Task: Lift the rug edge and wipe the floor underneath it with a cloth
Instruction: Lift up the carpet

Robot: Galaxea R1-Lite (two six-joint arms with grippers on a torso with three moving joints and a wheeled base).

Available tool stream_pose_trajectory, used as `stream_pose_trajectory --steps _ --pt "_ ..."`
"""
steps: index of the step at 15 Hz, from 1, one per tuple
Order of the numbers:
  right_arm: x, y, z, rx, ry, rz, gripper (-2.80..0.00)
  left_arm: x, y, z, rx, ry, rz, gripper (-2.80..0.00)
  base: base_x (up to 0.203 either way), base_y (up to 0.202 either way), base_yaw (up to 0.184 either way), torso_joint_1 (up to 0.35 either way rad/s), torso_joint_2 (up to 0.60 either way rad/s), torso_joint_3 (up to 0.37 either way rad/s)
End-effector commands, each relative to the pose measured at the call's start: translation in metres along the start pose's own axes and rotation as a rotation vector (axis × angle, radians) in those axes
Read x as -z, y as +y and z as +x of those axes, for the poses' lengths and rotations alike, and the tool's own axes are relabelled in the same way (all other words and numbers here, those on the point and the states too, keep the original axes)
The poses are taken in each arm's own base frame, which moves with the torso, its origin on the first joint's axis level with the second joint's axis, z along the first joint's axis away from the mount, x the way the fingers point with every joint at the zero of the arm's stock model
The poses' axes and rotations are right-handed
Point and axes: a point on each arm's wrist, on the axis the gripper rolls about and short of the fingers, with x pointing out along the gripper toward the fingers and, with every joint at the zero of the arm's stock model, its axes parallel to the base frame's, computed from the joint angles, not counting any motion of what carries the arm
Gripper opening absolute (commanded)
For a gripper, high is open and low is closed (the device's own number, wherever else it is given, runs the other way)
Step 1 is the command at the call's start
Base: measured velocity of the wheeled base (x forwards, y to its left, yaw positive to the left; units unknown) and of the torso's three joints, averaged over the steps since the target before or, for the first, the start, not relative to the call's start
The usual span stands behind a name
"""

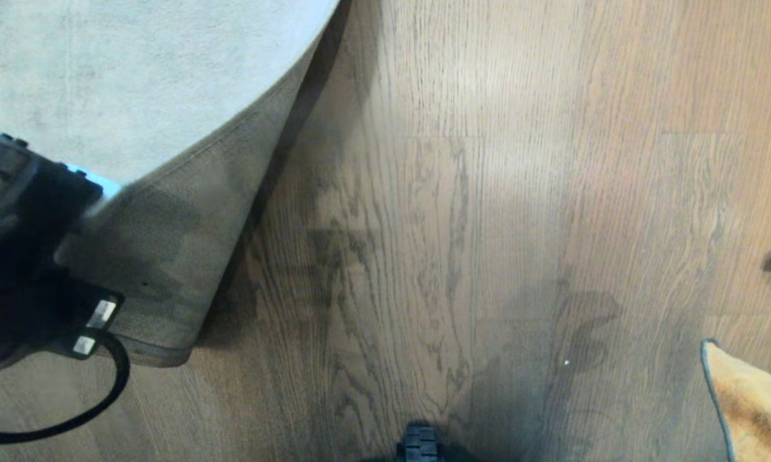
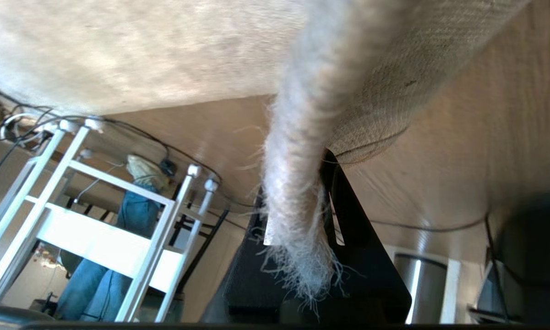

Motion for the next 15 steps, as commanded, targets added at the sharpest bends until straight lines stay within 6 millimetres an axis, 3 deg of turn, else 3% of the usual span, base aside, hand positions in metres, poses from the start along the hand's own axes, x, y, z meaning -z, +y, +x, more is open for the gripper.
stream_pose_trajectory --steps 1,8,15 --pt "0.000 0.000 0.000 0.000 0.002 -0.001 -2.80 0.007 0.018 -0.012 -0.021 -0.038 -0.035 -2.80 0.000 0.000 0.000 0.000 0.00 0.000" --pt "0.000 0.000 0.000 -0.001 0.002 -0.001 -2.80 0.028 0.053 -0.024 -0.113 -0.041 -0.076 -2.80 0.000 0.000 0.000 0.000 0.00 0.000" --pt "0.000 0.000 0.000 0.000 0.002 -0.001 -2.80 0.035 0.059 -0.024 -0.091 -0.028 -0.113 -2.80 0.000 0.000 0.000 0.000 0.00 0.000"
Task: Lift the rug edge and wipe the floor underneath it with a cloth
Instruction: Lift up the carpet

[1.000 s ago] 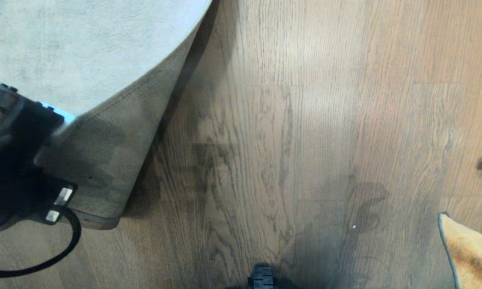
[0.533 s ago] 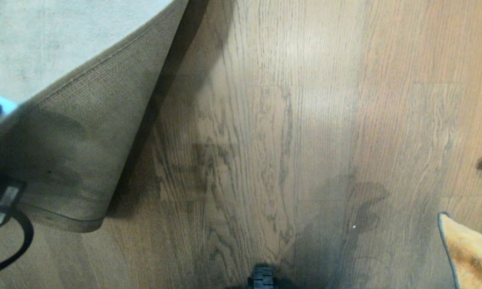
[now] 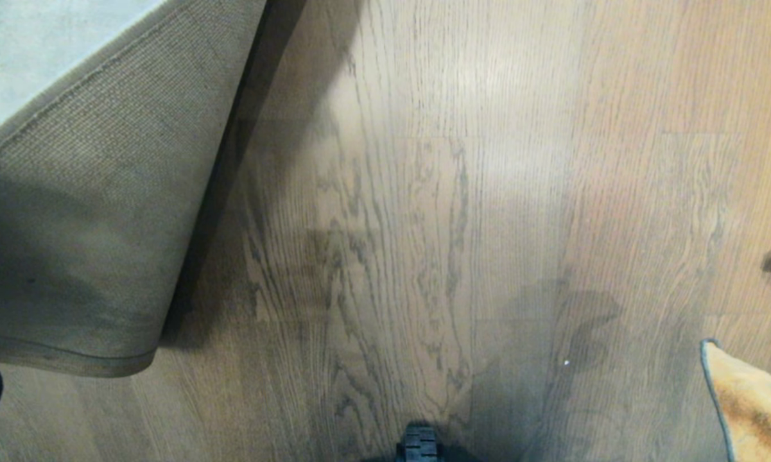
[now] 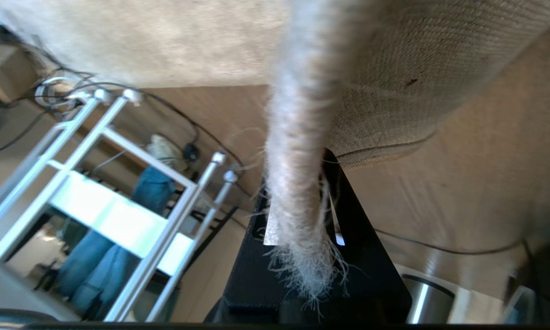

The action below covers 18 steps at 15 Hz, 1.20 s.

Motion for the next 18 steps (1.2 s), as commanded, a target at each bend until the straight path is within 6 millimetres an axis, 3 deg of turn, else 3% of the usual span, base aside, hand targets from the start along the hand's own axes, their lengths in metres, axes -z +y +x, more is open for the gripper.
stream_pose_trajectory --steps 1,5,18 --pt "0.000 0.000 0.000 0.000 0.002 -0.001 -2.80 0.003 0.001 -0.001 0.016 0.000 0.000 -2.80 0.000 0.000 0.000 0.000 0.00 0.000" --pt "0.000 0.000 0.000 0.000 0.002 -0.001 -2.80 0.017 0.001 -0.004 0.085 -0.003 0.005 -2.80 0.000 0.000 0.000 0.000 0.00 0.000" --pt "0.000 0.000 0.000 0.000 0.002 -0.007 -2.80 0.016 -0.003 -0.001 0.115 0.005 0.020 -2.80 0.000 0.000 0.000 0.000 0.00 0.000"
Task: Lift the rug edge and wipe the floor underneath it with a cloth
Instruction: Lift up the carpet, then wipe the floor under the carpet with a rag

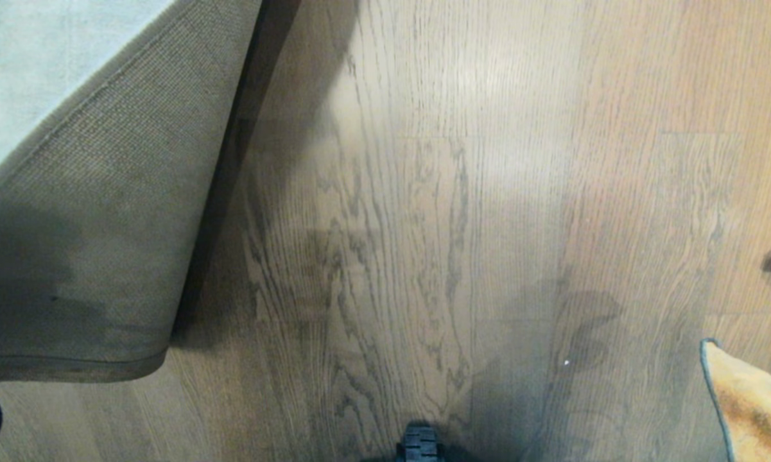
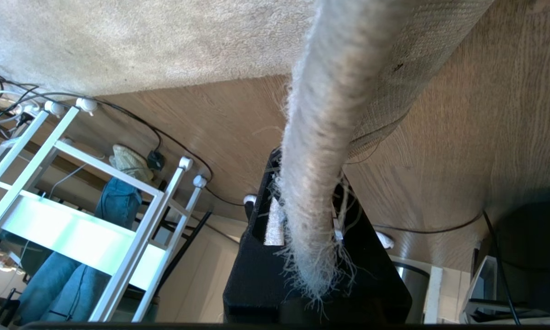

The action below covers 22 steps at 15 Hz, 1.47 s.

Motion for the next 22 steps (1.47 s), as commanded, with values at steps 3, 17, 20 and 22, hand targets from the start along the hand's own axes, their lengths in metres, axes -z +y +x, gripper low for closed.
stream_pose_trajectory --steps 3,17,20,22 --pt "0.001 0.000 0.000 0.000 0.004 -0.025 -2.80 0.000 -0.001 0.001 -0.005 0.008 0.007 -2.80 0.000 0.000 0.000 0.000 0.00 0.000" --pt "-0.072 0.000 0.026 -0.149 0.098 -0.049 -2.80 0.002 -0.006 0.006 0.000 0.028 0.034 -2.80 0.000 0.000 0.000 0.000 0.00 0.000" --pt "-0.094 0.004 0.057 -0.273 0.144 -0.043 -2.80 0.001 -0.007 0.007 0.000 0.033 0.042 -2.80 0.000 0.000 0.000 0.000 0.00 0.000" --pt "-0.101 0.008 0.081 -0.393 0.168 -0.032 -2.80 0.001 -0.008 0.008 0.000 0.036 0.044 -2.80 0.000 0.000 0.000 0.000 0.00 0.000"
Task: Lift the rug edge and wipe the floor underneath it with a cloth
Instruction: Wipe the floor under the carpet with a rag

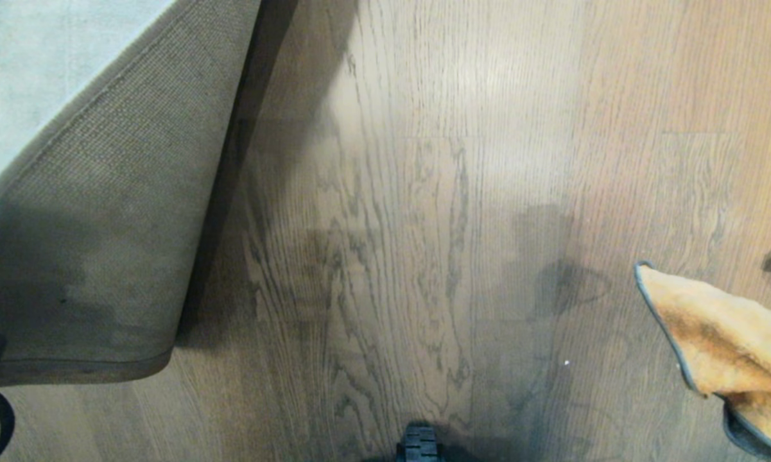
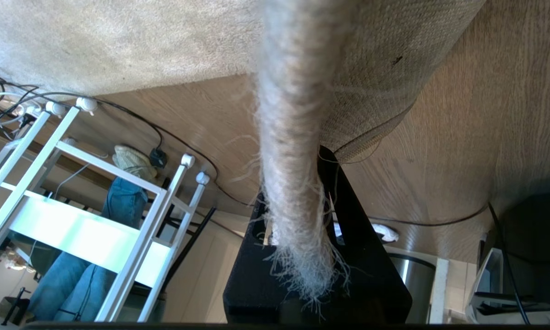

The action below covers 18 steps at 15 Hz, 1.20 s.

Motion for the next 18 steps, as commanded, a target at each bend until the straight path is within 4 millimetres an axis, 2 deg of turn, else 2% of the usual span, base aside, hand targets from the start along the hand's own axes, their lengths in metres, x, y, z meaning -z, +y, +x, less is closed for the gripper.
stream_pose_trajectory --steps 1,4,8,12,14,16,18 --pt "-0.005 -0.007 0.037 -0.126 0.100 0.032 -2.80 0.000 -0.001 0.002 -0.004 0.010 0.007 -2.80 0.000 0.000 0.000 0.000 0.00 0.000" --pt "-0.008 0.000 0.069 -0.347 0.113 0.027 -2.80 -0.003 -0.005 0.005 -0.003 0.025 0.022 -2.80 0.000 0.000 0.000 0.000 0.00 0.000" --pt "-0.002 0.029 0.123 -0.581 0.158 0.012 -2.80 -0.010 -0.012 0.014 0.001 0.051 0.048 -2.80 0.000 0.000 0.000 0.000 0.00 0.000" --pt "0.006 0.075 0.186 -0.745 0.137 -0.010 -2.80 -0.011 -0.015 0.017 0.000 0.064 0.057 -2.80 0.000 0.000 0.000 0.000 0.00 0.000" --pt "-0.001 0.103 0.211 -0.817 0.083 -0.023 -2.80 -0.012 -0.016 0.018 -0.001 0.068 0.059 -2.80 0.000 0.000 0.000 0.000 0.00 0.000" --pt "-0.008 0.125 0.231 -0.859 0.036 -0.029 -2.80 -0.011 -0.018 0.020 -0.002 0.077 0.063 -2.80 0.000 0.000 0.000 0.000 0.00 0.000" --pt "-0.013 0.145 0.241 -0.899 0.006 -0.035 -2.80 -0.010 -0.018 0.020 -0.002 0.078 0.061 -2.80 0.000 0.000 0.000 0.000 0.00 0.000"
